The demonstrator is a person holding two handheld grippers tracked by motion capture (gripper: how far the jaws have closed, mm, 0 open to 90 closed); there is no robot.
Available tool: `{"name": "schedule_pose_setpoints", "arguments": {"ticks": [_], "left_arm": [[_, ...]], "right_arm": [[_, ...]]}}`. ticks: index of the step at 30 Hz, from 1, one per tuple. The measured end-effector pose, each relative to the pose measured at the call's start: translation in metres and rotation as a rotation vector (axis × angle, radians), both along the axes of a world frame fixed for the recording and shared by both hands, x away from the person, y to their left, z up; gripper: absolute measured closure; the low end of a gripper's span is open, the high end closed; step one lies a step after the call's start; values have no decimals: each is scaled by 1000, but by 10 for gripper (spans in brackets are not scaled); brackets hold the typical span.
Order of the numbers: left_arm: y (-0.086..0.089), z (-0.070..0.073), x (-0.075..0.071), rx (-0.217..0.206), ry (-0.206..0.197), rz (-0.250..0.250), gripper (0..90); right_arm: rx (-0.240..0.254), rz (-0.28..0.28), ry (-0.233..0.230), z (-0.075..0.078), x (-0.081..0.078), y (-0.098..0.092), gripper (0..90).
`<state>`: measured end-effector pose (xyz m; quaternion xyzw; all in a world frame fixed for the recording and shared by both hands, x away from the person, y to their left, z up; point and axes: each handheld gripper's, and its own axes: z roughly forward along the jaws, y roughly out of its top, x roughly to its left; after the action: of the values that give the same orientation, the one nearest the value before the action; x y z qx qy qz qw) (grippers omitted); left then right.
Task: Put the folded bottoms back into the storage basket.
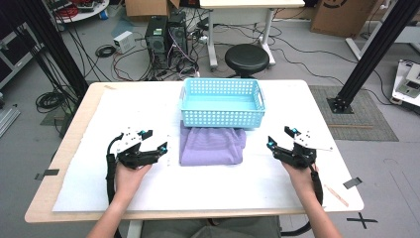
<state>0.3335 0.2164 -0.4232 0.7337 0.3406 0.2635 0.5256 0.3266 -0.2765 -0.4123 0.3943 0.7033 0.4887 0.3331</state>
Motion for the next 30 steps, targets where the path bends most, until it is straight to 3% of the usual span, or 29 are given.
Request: {"name": "schedule_pose_setpoints", "arguments": {"ticks": [12, 15, 21, 30], "left_arm": [[-22, -11, -5, 21, 92, -4, 268], [-29, -13, -4, 49, 103, -5, 274], [-37, -15, -4, 45, 141, -8, 273], [-49, -19, -3, 69, 195, -5, 281]], "right_arm": [[-21, 44, 13, -4, -3, 19, 286], [-31, 52, 30, -5, -3, 26, 286], [-49, 84, 50, -9, -5, 39, 286], [-68, 115, 124, -17, -3, 58, 277]]}}
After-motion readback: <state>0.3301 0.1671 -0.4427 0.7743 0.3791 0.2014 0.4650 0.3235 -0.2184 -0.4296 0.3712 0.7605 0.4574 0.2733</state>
